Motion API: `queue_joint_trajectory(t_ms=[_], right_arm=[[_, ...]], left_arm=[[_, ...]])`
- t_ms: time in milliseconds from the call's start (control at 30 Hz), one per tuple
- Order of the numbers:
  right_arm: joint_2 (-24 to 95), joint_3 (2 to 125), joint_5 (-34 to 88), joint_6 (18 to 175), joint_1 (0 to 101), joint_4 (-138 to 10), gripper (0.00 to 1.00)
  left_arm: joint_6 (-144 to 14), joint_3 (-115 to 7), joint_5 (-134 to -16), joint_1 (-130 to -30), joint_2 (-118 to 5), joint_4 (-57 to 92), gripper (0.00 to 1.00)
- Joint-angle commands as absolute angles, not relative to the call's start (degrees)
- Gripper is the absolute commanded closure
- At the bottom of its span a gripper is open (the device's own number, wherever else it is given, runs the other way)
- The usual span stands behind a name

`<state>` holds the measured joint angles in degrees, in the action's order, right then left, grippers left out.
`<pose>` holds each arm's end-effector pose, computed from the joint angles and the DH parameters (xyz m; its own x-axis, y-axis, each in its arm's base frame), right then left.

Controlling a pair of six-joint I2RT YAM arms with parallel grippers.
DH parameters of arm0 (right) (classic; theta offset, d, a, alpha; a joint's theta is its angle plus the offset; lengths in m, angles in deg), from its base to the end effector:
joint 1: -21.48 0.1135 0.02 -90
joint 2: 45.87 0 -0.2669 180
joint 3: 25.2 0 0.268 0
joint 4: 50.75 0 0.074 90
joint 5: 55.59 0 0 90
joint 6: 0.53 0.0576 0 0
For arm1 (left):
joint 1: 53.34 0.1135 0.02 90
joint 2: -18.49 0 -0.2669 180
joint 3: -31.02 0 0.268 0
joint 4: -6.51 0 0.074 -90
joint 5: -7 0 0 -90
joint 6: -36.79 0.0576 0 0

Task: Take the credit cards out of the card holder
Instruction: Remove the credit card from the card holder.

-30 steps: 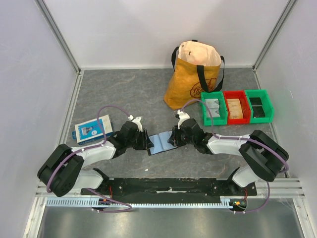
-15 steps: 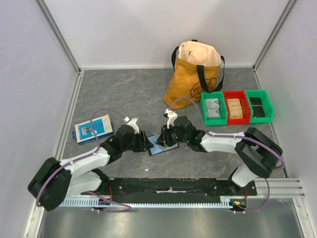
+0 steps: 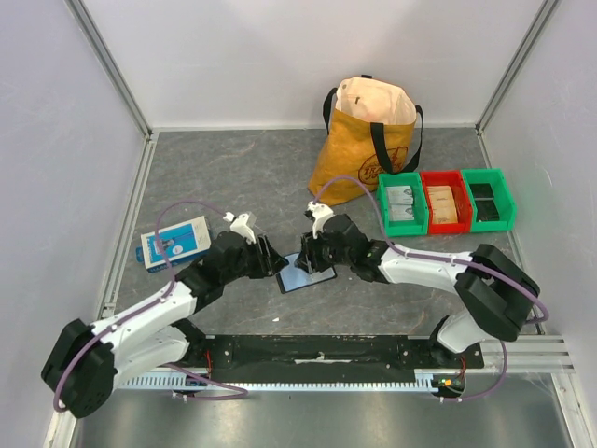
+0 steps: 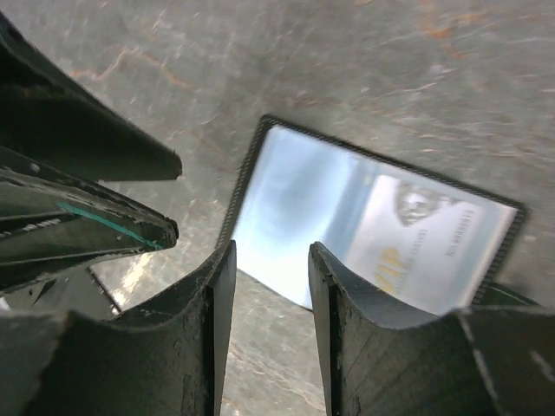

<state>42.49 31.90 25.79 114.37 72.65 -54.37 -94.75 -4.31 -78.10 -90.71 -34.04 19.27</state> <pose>0.2120 0.2772 0.1663 -0.6820 -0.1834 -0.7080 -0.6176 0.6630 0.4231 0.1778 -0.1420 0.1805 -0.7371 -0.2684 -0.6202 0.2335 0.7601 -0.6065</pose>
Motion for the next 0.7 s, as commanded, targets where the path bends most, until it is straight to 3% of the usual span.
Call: queue_joint_trajectory(t_ms=[0,267,667], right_arm=[[38.60,30.02,36.85,113.98,70.26,-57.62,0.52],[40.17,27.91,37.66,114.25,68.06,-57.19,0.51],[45.19,27.47,35.91,114.60,67.97,-56.48,0.51]], left_arm=[[-95.22,-7.93,-74.49,-90.87,-41.25,15.41,0.47],[-92.76,-10.57,-71.84,-90.87,-52.86,15.23,0.51],[-93.02,-6.09,-74.04,-91.23,-55.51,16.46,0.51]])
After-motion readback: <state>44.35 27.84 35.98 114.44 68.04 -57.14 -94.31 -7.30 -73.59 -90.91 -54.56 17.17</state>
